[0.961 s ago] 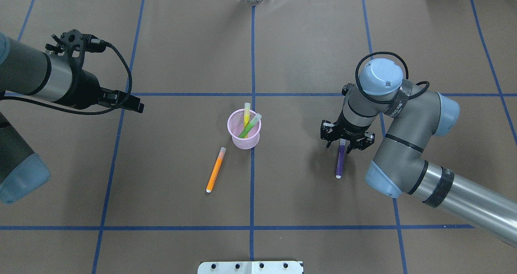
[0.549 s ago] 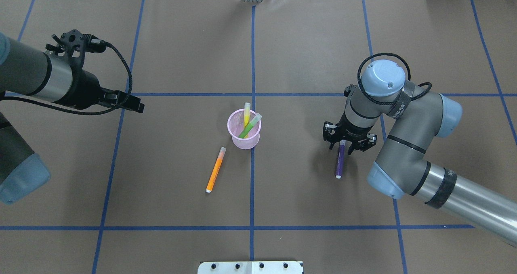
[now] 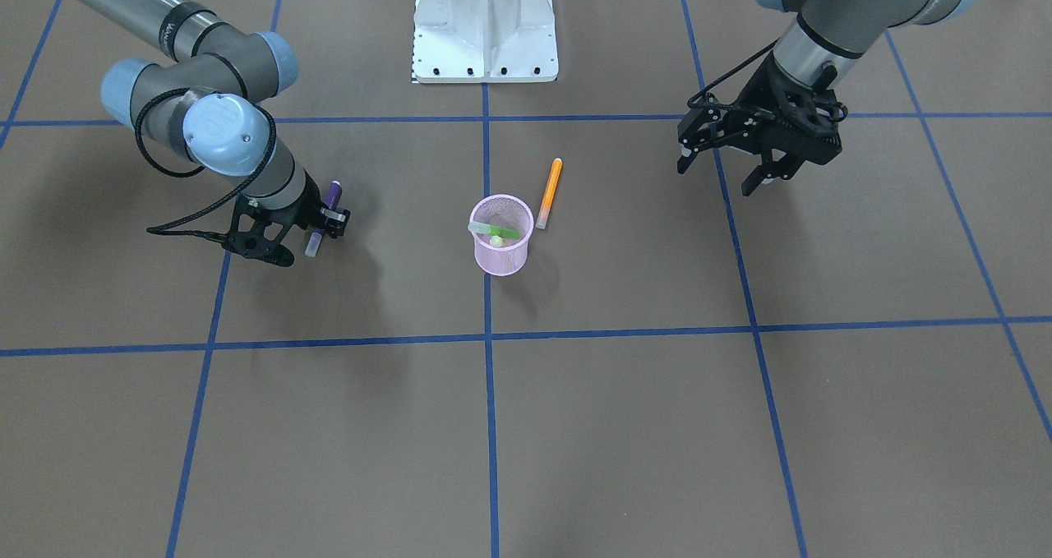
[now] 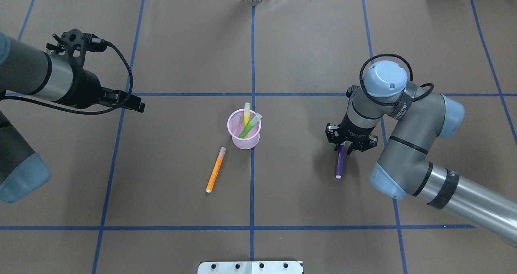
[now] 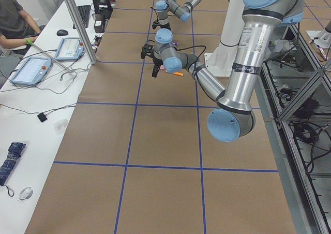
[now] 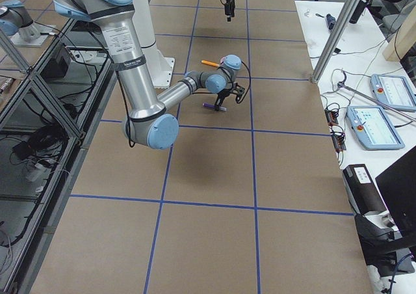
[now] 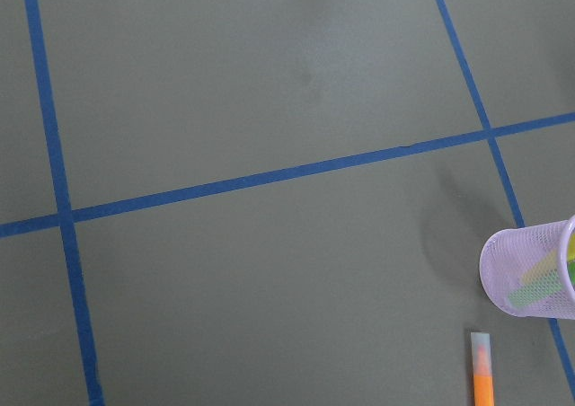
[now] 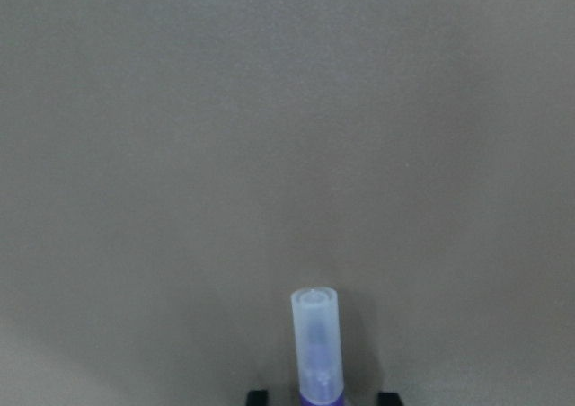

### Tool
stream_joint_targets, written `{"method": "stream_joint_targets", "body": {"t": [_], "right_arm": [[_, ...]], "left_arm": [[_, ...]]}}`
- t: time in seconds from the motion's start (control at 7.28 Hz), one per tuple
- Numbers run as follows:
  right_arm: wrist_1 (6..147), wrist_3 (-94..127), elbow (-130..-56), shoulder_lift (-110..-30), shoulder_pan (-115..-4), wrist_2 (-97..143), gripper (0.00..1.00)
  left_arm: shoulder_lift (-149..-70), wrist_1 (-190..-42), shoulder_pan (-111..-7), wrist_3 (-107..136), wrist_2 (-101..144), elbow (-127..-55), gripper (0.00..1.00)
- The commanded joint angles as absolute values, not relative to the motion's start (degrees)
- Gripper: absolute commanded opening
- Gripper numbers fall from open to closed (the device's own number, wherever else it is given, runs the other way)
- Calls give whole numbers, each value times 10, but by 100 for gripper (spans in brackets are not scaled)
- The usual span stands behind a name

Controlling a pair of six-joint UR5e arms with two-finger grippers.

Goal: Collect pens into pen holder
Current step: 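Lift the purple pen with the right gripper and carry it over the cup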

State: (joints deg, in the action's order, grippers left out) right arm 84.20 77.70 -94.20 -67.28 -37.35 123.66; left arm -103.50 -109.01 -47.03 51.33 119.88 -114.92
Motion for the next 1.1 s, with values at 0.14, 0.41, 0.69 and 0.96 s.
{"method": "stream_joint_targets", "body": {"t": [0.14, 0.41, 0.69, 0.96], "right_arm": [[842, 777, -946, -677, -374, 1237, 0], [843, 778, -983, -670, -405, 1235, 0], [842, 820, -1067, -664, -405, 1122, 0], [843, 886, -1100, -629, -399, 1030, 0]], "left_arm": [[-1034, -1091, -471, 513, 1199, -1154, 99], [-1034, -1091, -481, 513, 1201, -1161, 99], [-1034, -1094, -482, 513, 1199, -1165, 99], [-1035, -1094, -482, 513, 1196, -1164, 100]]}}
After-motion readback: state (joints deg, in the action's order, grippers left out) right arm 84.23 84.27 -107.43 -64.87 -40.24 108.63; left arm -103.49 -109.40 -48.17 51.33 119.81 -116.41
